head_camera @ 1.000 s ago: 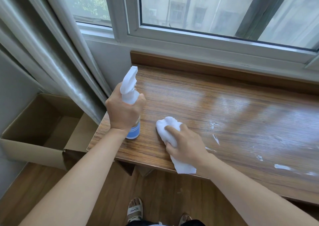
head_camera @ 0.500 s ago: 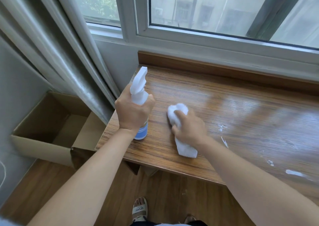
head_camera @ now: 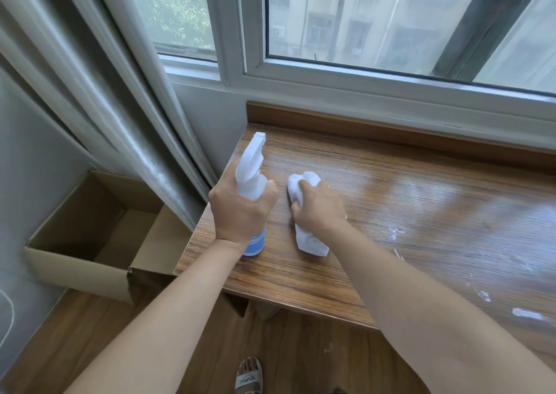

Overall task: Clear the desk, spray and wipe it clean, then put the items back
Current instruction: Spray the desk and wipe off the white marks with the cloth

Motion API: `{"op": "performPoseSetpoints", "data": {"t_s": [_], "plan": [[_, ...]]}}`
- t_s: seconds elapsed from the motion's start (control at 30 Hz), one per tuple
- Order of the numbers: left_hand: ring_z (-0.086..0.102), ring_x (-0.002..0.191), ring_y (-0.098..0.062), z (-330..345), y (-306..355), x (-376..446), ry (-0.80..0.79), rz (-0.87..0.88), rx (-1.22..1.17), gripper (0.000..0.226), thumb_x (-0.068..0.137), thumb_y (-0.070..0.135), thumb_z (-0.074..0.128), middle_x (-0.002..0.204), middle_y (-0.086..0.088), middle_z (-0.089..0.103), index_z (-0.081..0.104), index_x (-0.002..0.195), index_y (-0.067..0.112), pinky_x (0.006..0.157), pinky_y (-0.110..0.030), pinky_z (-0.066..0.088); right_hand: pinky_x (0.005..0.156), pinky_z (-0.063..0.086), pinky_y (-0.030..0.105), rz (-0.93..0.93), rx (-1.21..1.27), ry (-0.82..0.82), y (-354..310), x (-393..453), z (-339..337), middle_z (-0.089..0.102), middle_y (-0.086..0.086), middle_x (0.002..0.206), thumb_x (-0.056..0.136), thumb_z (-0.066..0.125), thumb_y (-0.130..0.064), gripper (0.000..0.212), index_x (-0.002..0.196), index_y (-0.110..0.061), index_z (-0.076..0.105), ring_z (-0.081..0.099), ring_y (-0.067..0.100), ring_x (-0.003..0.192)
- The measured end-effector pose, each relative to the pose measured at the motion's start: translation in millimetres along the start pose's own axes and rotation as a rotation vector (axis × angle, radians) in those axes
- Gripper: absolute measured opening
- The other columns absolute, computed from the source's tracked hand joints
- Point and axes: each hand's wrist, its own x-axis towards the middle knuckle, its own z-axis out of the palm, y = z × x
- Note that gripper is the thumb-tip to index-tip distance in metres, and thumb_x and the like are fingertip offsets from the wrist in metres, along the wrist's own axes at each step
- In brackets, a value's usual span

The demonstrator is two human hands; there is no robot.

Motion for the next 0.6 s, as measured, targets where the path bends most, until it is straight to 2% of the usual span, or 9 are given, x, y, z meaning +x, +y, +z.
{"op": "performPoseSetpoints", "data": {"t_s": [0.13, 0.23, 0.3, 0.4, 0.5, 0.6], "plan": [[0.069, 0.077, -0.021, 0, -2, 0, -0.006, -0.033, -0.023, 0.041, 0.073, 0.041, 0.068, 0.083, 0.003, 0.072, 0.074, 0.104, 0.015, 0.077, -0.036, 0.057, 0.072, 0.044, 0.037, -0.210, -0.027, -0.061, 4, -35, 2, 0.048, 0.006, 0.125, 0.090, 0.055, -0.051, 0.045, 0.132, -0.037, 0.047, 0.059, 0.034, 0.098], [0.070, 0.080, -0.026, 2, -6, 0, -0.027, -0.022, -0.043, 0.038, 0.075, 0.038, 0.070, 0.085, 0.001, 0.072, 0.073, 0.104, 0.014, 0.078, -0.044, 0.059, 0.061, 0.043, 0.035, -0.472, -0.059, -0.100, 19, -85, 7, 0.043, -0.001, 0.108, 0.086, 0.055, -0.049, 0.052, 0.136, -0.043, 0.045, 0.055, 0.032, 0.078], [0.070, 0.081, -0.026, 3, -7, 0, -0.032, -0.004, -0.038, 0.037, 0.076, 0.037, 0.071, 0.085, 0.001, 0.072, 0.073, 0.104, 0.013, 0.078, -0.046, 0.058, 0.056, 0.040, 0.033, -0.534, -0.040, -0.111, 35, -104, 10, 0.036, -0.006, 0.097, 0.083, 0.050, -0.050, 0.054, 0.136, -0.046, 0.044, 0.051, 0.028, 0.070], [0.070, 0.080, -0.026, 3, -8, 1, -0.033, 0.009, -0.034, 0.036, 0.076, 0.036, 0.071, 0.085, 0.000, 0.072, 0.073, 0.104, 0.013, 0.077, -0.046, 0.058, 0.061, 0.045, 0.033, -0.453, -0.024, -0.063, 53, -88, 9, 0.047, -0.005, 0.101, 0.082, 0.049, -0.053, 0.058, 0.140, -0.050, 0.043, 0.059, 0.029, 0.076], [0.071, 0.081, -0.025, 1, -10, 2, -0.036, 0.002, -0.037, 0.038, 0.076, 0.036, 0.072, 0.087, 0.002, 0.073, 0.074, 0.107, 0.015, 0.078, -0.046, 0.060, 0.077, 0.047, 0.038, -0.213, -0.045, 0.006, 57, -39, -2, 0.055, 0.004, 0.123, 0.089, 0.054, -0.054, 0.056, 0.143, -0.047, 0.042, 0.062, 0.033, 0.105], [0.072, 0.085, -0.023, -2, -10, 1, -0.064, 0.004, -0.043, 0.039, 0.077, 0.034, 0.073, 0.090, 0.003, 0.074, 0.074, 0.110, 0.015, 0.081, -0.047, 0.061, 0.072, 0.045, 0.037, 0.004, -0.031, 0.027, 53, 9, -13, 0.056, 0.007, 0.117, 0.092, 0.049, -0.049, 0.041, 0.131, -0.035, 0.049, 0.059, 0.031, 0.098]]}}
